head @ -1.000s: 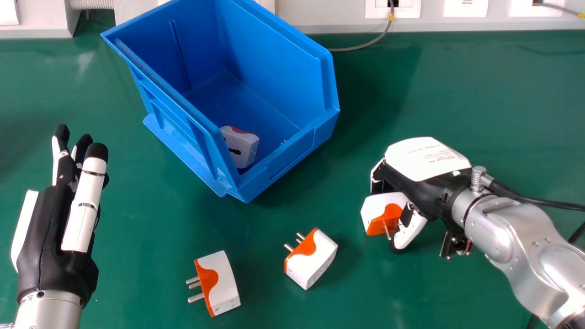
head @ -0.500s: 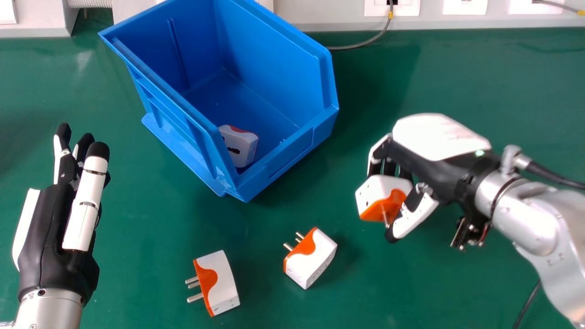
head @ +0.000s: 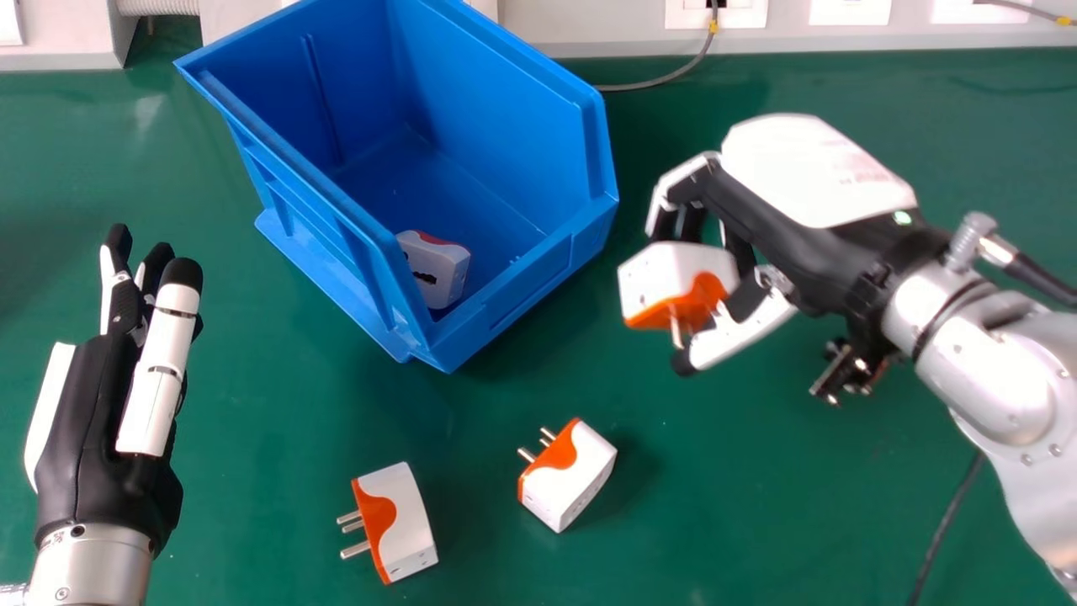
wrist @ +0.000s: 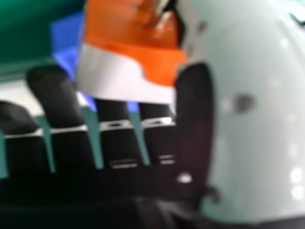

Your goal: Pick all objects and put in blue box

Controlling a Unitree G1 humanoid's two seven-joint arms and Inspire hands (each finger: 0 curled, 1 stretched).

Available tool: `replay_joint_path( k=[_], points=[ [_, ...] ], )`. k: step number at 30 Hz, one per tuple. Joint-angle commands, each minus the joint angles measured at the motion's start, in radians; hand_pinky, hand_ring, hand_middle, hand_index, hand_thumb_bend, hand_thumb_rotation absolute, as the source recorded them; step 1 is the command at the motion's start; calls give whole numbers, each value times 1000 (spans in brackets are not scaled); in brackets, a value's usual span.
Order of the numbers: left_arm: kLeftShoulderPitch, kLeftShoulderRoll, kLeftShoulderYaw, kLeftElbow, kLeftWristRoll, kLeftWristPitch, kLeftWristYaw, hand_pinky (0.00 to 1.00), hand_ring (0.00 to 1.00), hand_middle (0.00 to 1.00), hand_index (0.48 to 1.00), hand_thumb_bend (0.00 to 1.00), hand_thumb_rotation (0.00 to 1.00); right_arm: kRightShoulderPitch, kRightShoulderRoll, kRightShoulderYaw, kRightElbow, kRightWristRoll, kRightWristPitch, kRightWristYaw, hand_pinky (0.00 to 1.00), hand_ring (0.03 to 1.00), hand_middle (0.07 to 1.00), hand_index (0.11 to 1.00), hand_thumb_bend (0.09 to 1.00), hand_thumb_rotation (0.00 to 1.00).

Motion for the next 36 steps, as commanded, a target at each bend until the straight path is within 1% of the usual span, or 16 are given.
replay_joint_path(
  k=[1, 8, 12, 14, 19, 22, 25, 27, 28, 29, 31, 32, 33, 34, 35, 36],
  points=[
    [-8, 9, 6, 0, 5, -17, -2, 972, 1000, 1000, 1000, 418, 818, -71, 23, -7, -17, 5, -14, -33, 77, 125, 195, 471, 484, 140],
    [-7, 12, 3, 10, 4, -30, -8, 974, 1000, 1000, 1000, 415, 815, -155, 88, 36, 61, -24, -29, -77, 50, 94, 161, 470, 485, 139],
    [-9, 13, 3, 10, 2, -23, -8, 976, 1000, 1000, 1000, 415, 814, -261, 167, 79, 192, -35, -25, -112, 42, 85, 153, 470, 485, 137],
    [-9, 12, 2, 7, 2, -21, -7, 976, 1000, 1000, 1000, 414, 813, -292, 191, 92, 237, -39, -26, -127, 39, 82, 150, 470, 485, 135],
    [2, 7, -5, -7, 7, -20, -4, 977, 1000, 1000, 1000, 404, 811, -388, 254, 134, 395, -66, -39, -195, 41, 84, 154, 469, 486, 132],
    [3, 5, -7, -7, 6, -20, -3, 977, 1000, 1000, 1000, 404, 811, -489, 310, 176, 533, -100, -26, -238, 41, 84, 154, 469, 486, 132],
    [7, 3, -9, -8, 4, -22, -3, 977, 1000, 1000, 1000, 406, 811, -564, 347, 205, 631, -124, -13, -264, 46, 89, 161, 469, 486, 132],
    [11, 2, -13, -16, 7, -21, -1, 978, 1000, 1000, 1000, 403, 809, -610, 370, 222, 690, -137, -4, -281, 116, 171, 261, 471, 485, 136],
    [14, 1, -14, -18, 7, -23, -1, 978, 1000, 1000, 1000, 403, 809, -643, 389, 232, 735, -144, 5, -291, 116, 171, 261, 471, 485, 136],
    [17, 0, -16, -20, 7, -25, 0, 978, 1000, 1000, 1000, 403, 809, -675, 407, 241, 780, -149, 12, -300, 161, 226, 319, 473, 485, 138],
    [22, -2, -18, -19, 6, -31, -1, 978, 1000, 1000, 1000, 403, 809, -730, 437, 258, 863, -153, 18, -320, 161, 226, 319, 473, 485, 138],
    [25, -3, -19, -20, 5, -33, 0, 978, 1000, 1000, 1000, 403, 808, -747, 445, 264, 890, -153, 17, -328, 216, 293, 377, 477, 485, 140],
    [27, -3, -19, -19, 5, -36, -1, 978, 1000, 1000, 1000, 403, 808, -766, 454, 269, 922, -151, 15, -337, 216, 293, 377, 477, 485, 140],
    [30, -4, -20, -18, 4, -40, -1, 978, 1000, 1000, 1000, 403, 807, -786, 464, 273, 957, -149, 12, -344, 241, 327, 405, 480, 484, 141],
    [35, -6, -22, -22, 5, -42, -1, 978, 1000, 1000, 1000, 403, 807, -807, 475, 276, 991, -148, 9, -349, 241, 327, 405, 480, 484, 141],
    [39, -7, -23, -26, 5, -43, 0, 979, 1000, 1000, 1000, 402, 806, -833, 489, 280, 1034, -145, 5, -355, 256, 350, 424, 483, 484, 142]
  ],
)
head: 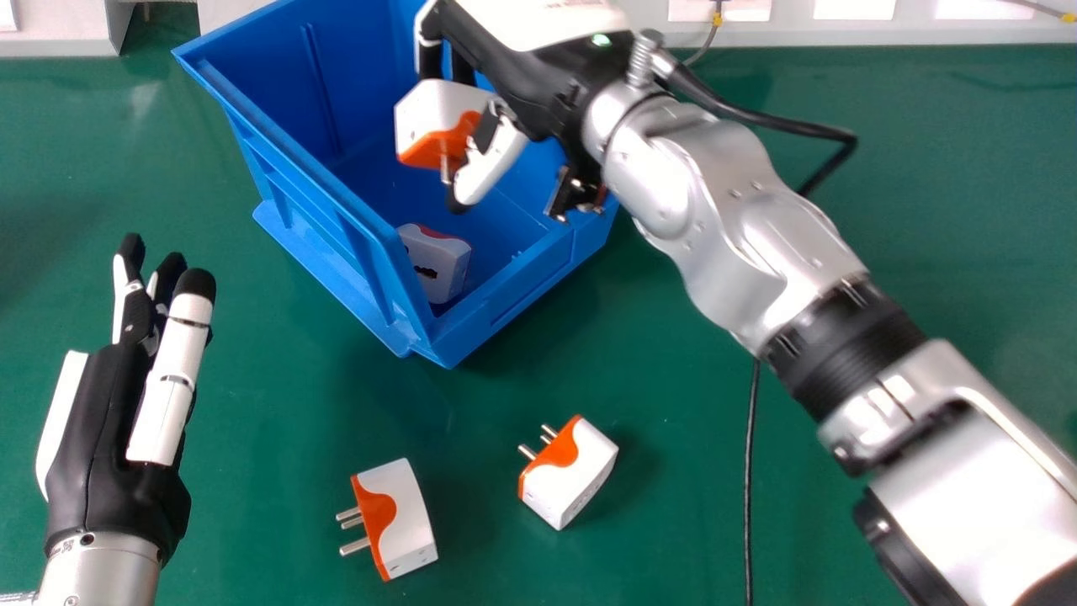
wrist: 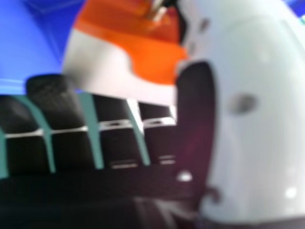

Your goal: Pick all objects and put in blue box

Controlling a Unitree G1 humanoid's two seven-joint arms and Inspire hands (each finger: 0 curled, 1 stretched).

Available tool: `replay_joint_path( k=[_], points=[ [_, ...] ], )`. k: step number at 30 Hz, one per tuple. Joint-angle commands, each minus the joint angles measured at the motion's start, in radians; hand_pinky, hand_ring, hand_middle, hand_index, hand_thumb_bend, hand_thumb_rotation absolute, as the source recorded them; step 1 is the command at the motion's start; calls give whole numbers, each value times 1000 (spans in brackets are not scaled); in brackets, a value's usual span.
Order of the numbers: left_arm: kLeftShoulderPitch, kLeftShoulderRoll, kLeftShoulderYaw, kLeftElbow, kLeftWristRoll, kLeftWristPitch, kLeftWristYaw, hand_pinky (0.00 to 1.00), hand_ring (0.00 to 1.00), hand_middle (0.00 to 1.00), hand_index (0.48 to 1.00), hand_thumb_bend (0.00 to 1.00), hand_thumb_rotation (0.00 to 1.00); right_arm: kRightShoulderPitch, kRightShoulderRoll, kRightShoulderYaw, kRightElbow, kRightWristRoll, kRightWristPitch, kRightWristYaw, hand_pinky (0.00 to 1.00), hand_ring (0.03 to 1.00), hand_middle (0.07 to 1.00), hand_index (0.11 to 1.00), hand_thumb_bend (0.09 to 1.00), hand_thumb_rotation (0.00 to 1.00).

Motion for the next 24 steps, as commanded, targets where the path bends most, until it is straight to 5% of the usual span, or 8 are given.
replay_joint_path(
  k=[1, 13, 24],
  points=[
    [12, -7, -5, -35, 5, -29, -2, 979, 1000, 1000, 1000, 402, 806, -103, 29, 2, 75, 11, -11, -34, 256, 350, 424, 483, 484, 142],
    [41, -27, -26, -76, 19, -30, 5, 978, 1000, 1000, 1000, 411, 803, -284, 127, 20, 364, 32, -41, -150, 108, 164, 462, 479, 516, 29],
    [55, -39, -38, -102, 19, -26, 6, 978, 1000, 1000, 1000, 419, 804, -343, 168, 63, 475, 21, -13, -189, 164, 208, 421, 480, 518, 9]
  ],
)
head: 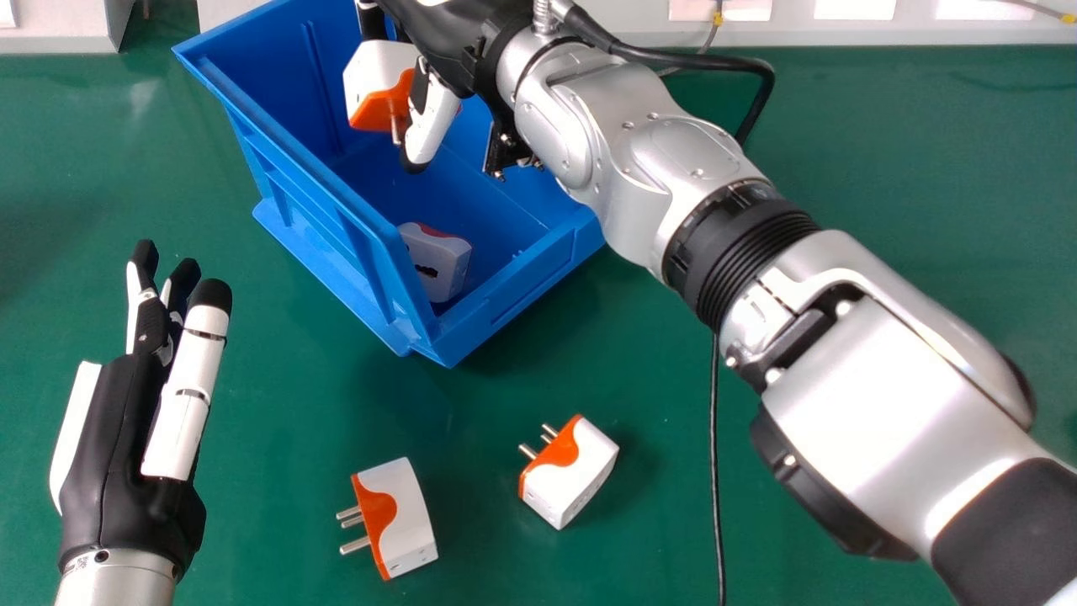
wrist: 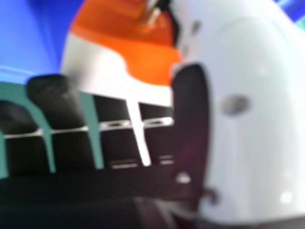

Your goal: Pick all objects and put in blue box

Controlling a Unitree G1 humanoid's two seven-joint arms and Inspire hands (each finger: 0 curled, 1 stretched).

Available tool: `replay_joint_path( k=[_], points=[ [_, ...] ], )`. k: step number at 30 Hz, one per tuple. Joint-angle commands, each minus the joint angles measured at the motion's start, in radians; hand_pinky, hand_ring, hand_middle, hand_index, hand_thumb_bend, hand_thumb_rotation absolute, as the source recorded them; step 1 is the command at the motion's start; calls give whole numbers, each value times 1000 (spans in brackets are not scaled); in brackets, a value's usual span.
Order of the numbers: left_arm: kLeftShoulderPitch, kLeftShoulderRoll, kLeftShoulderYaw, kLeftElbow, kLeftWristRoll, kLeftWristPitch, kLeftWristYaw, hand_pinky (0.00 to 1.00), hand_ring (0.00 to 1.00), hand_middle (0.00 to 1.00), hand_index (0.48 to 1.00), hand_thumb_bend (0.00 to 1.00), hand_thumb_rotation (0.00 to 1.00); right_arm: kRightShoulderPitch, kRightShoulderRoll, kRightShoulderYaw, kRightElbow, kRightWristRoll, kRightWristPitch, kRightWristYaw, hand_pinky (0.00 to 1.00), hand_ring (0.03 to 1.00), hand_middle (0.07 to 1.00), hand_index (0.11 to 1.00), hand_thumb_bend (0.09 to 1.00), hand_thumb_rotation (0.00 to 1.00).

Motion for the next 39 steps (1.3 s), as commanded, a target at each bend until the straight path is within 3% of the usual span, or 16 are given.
replay_joint_path(
  k=[1, 7, 14, 19, 22, 26, 27, 28, 29, 30, 32, 33, 36, 39],
  points=[
    [6, -7, -5, -33, 3, -16, 5, 978, 1000, 1000, 1000, 419, 804, -51, 10, 5, 5, 4, 8, -26, 164, 208, 421, 480, 518, 9],
    [11, -15, -15, -43, 12, -16, 13, 979, 1000, 1000, 1000, 419, 804, -18, 13, 29, 24, -6, 19, -61, 176, 216, 407, 481, 520, 5],
    [18, -24, -17, -51, 23, -15, 20, 981, 1000, 1000, 1000, 417, 805, 6, 11, 39, 25, -1, 27, -129, 203, 303, 433, 492, 518, 2],
    [19, -24, -19, -49, 25, -20, 22, 981, 1000, 1000, 1000, 415, 806, 20, 15, 13, 24, 30, 16, -155, 255, 343, 453, 509, 516, 1],
    [20, -24, -19, -50, 25, -18, 22, 981, 1000, 1000, 1000, 415, 806, 39, 14, -11, 23, 59, -4, -176, 233, 354, 461, 503, 517, 1],
    [18, -24, -18, -51, 26, -14, 24, 981, 1000, 1000, 1000, 414, 806, 31, -3, 85, 29, -28, 22, -167, 207, 312, 445, 499, 518, 0],
    [18, -24, -18, -51, 26, -13, 25, 981, 1000, 1000, 1000, 412, 806, 29, -5, 99, 28, -41, 27, -166, 269, 395, 519, 554, 522, 67],
    [18, -24, -18, -51, 27, -13, 25, 981, 1000, 1000, 1000, 412, 806, 29, -6, 105, 28, -45, 29, -166, 269, 395, 519, 554, 522, 67],
    [16, -24, -18, -49, 27, -12, 26, 981, 1000, 1000, 1000, 410, 806, 30, -9, 111, 25, -51, 27, -170, 349, 497, 612, 636, 524, 138],
    [15, -24, -18, -49, 29, -11, 27, 981, 1000, 1000, 1000, 410, 806, 32, -12, 118, 23, -58, 26, -174, 349, 497, 612, 636, 524, 138],
    [13, -24, -21, -52, 33, -6, 31, 981, 1000, 1000, 1000, 407, 806, 36, -14, 136, 20, -71, 35, -186, 497, 664, 749, 762, 523, 244],
    [13, -24, -22, -54, 35, -4, 32, 981, 1000, 1000, 1000, 407, 806, 37, -13, 141, 20, -76, 42, -189, 497, 664, 749, 762, 523, 244],
    [12, -24, -28, -60, 40, 2, 37, 979, 1000, 1000, 1000, 401, 804, 38, -12, 145, 19, -79, 53, -187, 683, 828, 872, 878, 537, 364],
    [9, -23, -29, -59, 40, 5, 40, 978, 1000, 1000, 1000, 399, 803, 42, -12, 139, 17, -72, 54, -182, 791, 912, 935, 938, 552, 435]
  ],
)
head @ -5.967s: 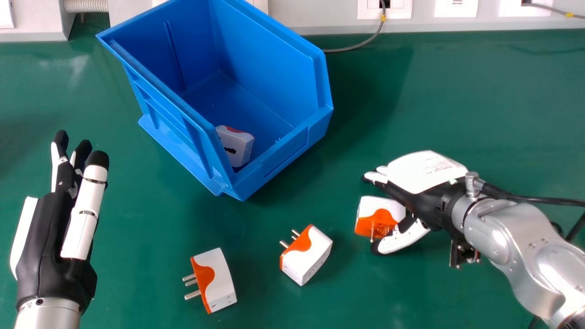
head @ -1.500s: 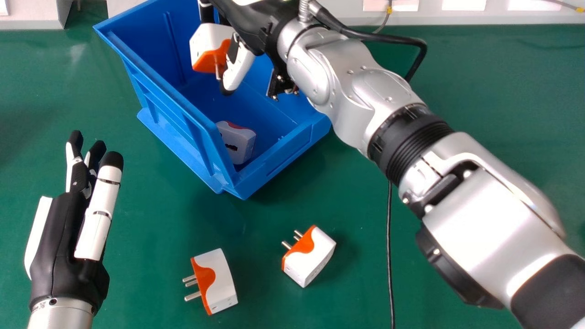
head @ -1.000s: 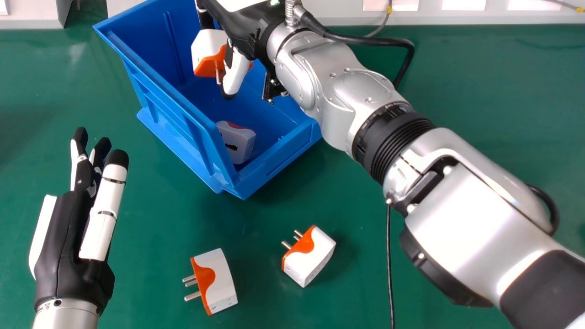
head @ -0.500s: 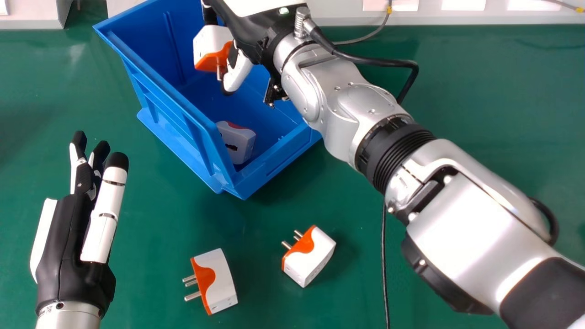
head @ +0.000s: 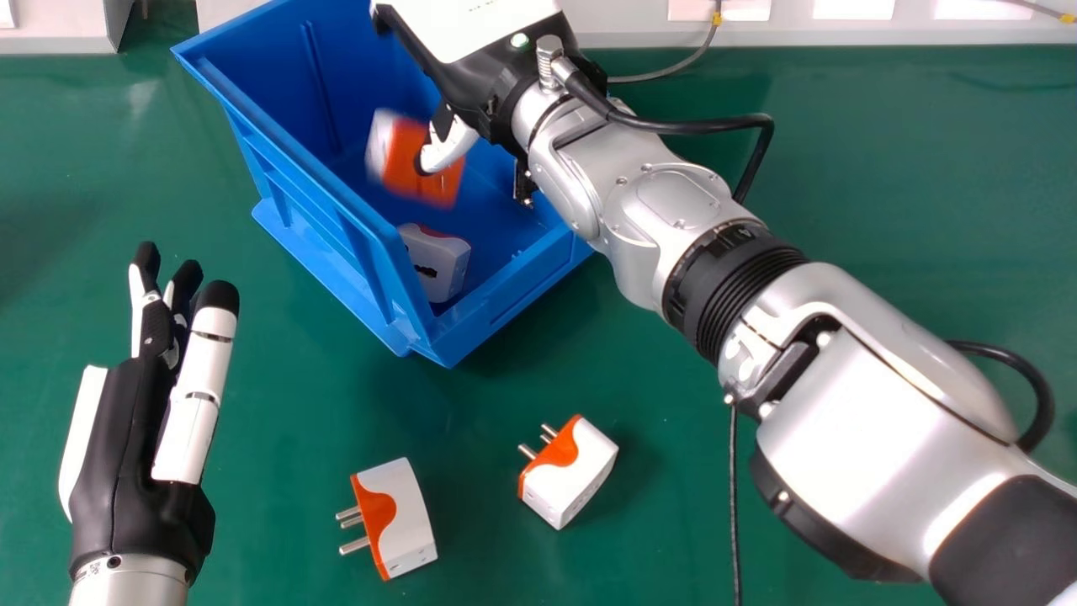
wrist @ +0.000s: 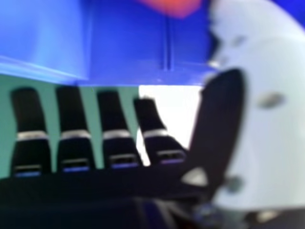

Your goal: Pick all objects and put in blue box

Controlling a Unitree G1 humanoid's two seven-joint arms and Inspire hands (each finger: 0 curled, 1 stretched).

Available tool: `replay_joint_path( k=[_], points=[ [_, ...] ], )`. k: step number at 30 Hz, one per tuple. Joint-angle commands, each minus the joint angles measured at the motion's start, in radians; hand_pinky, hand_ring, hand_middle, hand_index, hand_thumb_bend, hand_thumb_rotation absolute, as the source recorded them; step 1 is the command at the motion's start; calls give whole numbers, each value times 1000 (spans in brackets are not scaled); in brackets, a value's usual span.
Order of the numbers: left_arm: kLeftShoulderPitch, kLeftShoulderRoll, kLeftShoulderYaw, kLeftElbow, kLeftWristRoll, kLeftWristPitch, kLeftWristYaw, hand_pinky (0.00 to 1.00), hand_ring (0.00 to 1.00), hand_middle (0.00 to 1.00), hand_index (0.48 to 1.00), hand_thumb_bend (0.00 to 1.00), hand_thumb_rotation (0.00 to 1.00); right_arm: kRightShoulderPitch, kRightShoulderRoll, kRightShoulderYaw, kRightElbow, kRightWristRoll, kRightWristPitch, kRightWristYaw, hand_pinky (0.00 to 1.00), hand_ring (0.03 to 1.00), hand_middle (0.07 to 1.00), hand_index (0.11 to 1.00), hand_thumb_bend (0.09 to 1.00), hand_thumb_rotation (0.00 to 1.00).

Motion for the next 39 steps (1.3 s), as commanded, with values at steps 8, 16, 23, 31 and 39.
replay_joint_path(
  k=[8, 16, 23, 31, 39],
  points=[
    [-18, 6, 1, -17, 6, 2, 2, 977, 1000, 1000, 1000, 405, 803, -10, -12, -6, -16, 7, 4, -24, 921, 986, 990, 990, 575, 508],
    [-37, 8, 3, 0, 8, 5, 2, 977, 1000, 1000, 1000, 405, 804, -2, -27, -17, -26, 18, -19, -33, 943, 997, 998, 998, 541, 406],
    [-52, 9, 5, 22, 9, 0, 2, 977, 1000, 1000, 1000, 406, 805, 29, -70, -64, -83, 63, -56, -44, 940, 1000, 1000, 1000, 373, 54],
    [-70, 22, 11, 46, 11, -5, -6, 976, 1000, 1000, 1000, 405, 804, 264, -200, -163, -468, 105, -100, -115, 962, 1000, 1000, 1000, 431, 129],
    [-75, 29, 16, 53, 5, 3, -8, 974, 1000, 1000, 1000, 409, 804, 716, -330, -265, -1188, 63, -15, -28, 960, 1000, 1000, 1000, 444, 236]
  ],
)
